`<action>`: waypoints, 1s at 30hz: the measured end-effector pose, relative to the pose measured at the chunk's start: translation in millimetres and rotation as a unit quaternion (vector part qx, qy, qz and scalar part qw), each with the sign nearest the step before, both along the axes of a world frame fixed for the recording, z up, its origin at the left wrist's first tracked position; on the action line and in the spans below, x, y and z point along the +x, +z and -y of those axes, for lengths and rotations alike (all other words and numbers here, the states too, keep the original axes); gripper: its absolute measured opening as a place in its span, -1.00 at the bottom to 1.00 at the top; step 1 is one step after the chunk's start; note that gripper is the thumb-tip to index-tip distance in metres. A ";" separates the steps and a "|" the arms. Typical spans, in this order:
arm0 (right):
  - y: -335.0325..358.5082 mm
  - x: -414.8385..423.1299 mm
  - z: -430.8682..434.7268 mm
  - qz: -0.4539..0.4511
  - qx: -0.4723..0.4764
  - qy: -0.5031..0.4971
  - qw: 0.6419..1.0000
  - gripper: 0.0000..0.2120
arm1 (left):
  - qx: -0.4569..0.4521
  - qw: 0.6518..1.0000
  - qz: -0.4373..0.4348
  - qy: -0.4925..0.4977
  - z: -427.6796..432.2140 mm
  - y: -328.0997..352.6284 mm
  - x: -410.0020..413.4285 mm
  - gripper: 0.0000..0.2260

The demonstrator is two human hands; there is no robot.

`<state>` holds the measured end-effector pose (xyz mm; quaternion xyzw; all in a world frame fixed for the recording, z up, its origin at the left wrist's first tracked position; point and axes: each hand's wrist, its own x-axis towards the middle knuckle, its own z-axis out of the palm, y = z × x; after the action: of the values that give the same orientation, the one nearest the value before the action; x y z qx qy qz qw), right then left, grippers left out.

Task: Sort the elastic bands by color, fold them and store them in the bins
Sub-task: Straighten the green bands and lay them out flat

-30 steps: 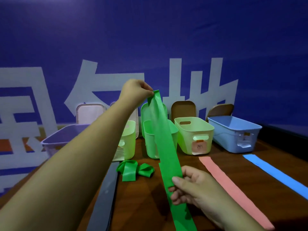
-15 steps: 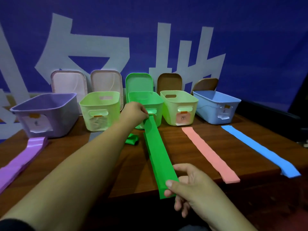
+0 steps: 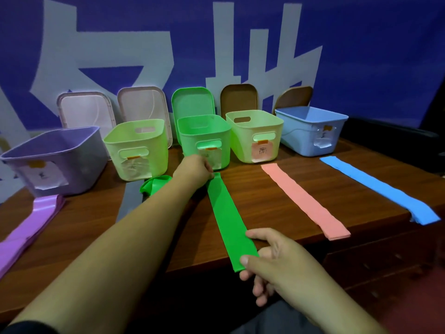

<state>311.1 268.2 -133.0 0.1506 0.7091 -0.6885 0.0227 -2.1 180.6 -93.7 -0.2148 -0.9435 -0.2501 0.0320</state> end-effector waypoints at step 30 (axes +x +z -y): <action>-6.8 2.1 3.1 -0.022 0.050 -0.022 0.998 -0.50 | 0.035 0.999 0.036 0.023 -3.5 -8.2 -1.3 -0.91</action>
<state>313.2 265.1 -139.9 0.1524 0.7397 -0.6552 -0.0157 -3.4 184.1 -101.9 -0.1830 -0.9395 -0.2895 0.0116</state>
